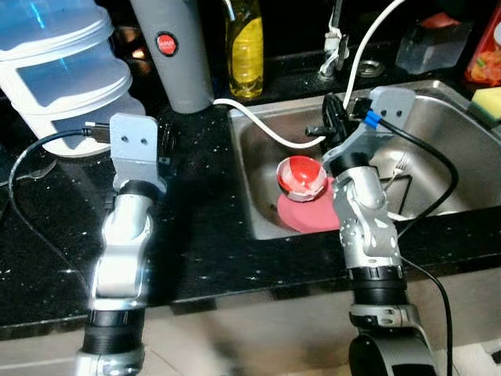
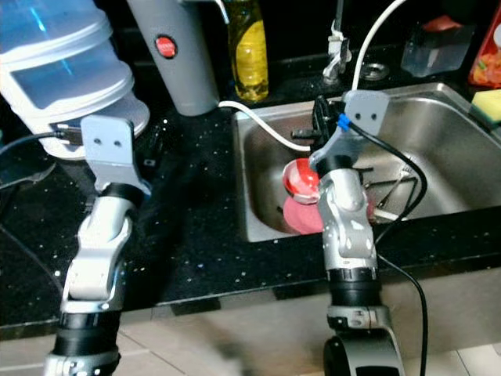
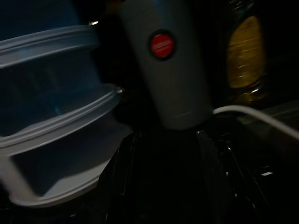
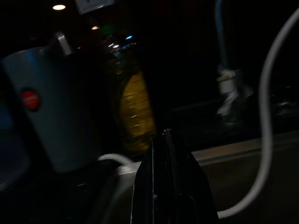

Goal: Kitchen organization

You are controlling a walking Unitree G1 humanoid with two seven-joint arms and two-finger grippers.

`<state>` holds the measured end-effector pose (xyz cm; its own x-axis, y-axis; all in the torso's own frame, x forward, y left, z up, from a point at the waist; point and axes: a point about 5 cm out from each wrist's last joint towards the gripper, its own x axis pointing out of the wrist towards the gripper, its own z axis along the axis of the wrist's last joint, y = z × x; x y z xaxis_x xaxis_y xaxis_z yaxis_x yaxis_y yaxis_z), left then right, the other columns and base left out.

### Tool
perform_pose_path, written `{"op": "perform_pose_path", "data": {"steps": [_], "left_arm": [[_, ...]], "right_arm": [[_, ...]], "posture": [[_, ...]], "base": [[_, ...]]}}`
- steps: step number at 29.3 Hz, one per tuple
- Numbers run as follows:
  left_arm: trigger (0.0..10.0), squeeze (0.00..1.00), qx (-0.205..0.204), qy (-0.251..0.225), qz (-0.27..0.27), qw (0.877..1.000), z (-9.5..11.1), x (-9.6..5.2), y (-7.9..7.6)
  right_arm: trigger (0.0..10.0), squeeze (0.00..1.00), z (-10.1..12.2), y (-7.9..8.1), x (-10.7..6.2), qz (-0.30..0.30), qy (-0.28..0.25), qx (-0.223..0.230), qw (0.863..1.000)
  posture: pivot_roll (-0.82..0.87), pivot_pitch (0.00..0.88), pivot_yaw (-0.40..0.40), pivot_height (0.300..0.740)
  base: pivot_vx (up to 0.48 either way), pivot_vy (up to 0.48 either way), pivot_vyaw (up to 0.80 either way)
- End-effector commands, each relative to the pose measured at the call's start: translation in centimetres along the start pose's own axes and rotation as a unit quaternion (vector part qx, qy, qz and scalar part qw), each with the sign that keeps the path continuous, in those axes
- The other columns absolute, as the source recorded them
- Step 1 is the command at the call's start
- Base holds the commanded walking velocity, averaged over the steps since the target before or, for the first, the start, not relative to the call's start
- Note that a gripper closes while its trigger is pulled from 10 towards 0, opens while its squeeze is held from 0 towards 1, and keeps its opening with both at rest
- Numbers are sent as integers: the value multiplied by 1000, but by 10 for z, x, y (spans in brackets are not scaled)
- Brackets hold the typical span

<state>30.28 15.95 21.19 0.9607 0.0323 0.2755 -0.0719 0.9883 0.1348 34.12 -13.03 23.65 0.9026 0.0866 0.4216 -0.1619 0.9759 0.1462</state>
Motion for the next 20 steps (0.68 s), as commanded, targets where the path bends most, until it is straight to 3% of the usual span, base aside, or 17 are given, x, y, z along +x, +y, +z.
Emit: {"op": "perform_pose_path", "data": {"steps": [1,20], "left_arm": [[10000,0,6,4,5,1000,0,-2,5],[10000,0,6,8,3,1000,0,-1,4]], "right_arm": [[10000,0,-3,3,0,8,4,-1,1000],[10000,0,-4,3,0,7,4,0,1000]], "posture": [[33,0,96,740],[32,0,102,740]], "base": [[0,307,0],[0,305,0]]}}
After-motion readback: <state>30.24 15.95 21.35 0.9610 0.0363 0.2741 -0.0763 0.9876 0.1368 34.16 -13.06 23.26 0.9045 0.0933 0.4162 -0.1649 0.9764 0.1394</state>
